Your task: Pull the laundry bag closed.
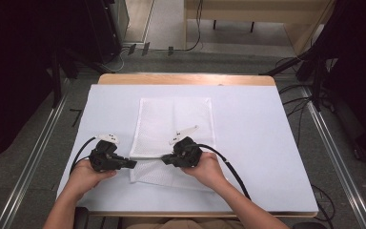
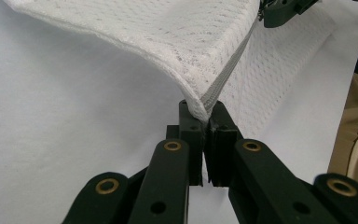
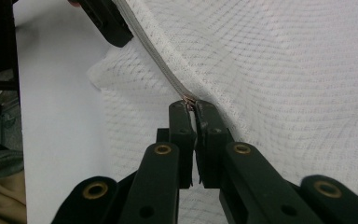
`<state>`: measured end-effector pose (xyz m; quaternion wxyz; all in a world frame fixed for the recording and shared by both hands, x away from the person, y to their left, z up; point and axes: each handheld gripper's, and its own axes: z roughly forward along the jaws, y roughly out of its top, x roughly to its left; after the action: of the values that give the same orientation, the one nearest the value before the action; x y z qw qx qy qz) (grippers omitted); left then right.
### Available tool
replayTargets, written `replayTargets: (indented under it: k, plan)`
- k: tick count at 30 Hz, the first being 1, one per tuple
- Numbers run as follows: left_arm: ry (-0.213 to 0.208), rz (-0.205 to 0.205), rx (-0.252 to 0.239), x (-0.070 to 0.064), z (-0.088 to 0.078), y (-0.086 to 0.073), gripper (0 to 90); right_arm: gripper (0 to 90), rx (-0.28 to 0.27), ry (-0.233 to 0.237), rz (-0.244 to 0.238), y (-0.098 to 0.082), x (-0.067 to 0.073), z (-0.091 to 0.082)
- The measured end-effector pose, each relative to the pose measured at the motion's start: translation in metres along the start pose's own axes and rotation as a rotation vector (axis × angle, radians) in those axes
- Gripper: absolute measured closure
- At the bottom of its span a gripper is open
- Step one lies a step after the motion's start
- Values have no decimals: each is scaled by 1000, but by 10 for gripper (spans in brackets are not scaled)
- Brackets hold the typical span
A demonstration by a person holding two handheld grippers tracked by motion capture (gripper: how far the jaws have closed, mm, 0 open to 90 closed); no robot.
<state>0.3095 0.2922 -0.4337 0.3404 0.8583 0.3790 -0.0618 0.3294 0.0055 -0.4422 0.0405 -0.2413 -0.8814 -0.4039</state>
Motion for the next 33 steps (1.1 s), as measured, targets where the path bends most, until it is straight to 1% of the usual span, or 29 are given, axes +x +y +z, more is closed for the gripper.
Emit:
replayTargets:
  k: [1,5,8,9,12,17,20,33]
  plan:
    - [-3,-3,-1,0,0,0,876,881,4,-6,1,-1,0,0]
    - [-3,0,2,0,0,0,876,881,2,-3,0,-2,0,-1]
    - [-9,-1,3,2,-1,0,877,881,7,-7,9,-3,-3,-3]
    - [-5,-4,0,1,-1,0,877,881,4,-7,17,-4,-5,-5]
    - [-4,-2,5,2,0,0,876,881,2,-6,21,-5,-7,-5]
    - [-4,-6,5,2,0,0,877,881,13,-11,18,-6,-7,-5]
    - [-3,-10,3,3,0,0,876,881,15,-17,30,-9,-11,-7]
    - [-2,-12,6,4,-1,1,876,881,18,-34,64,-16,-19,-15]
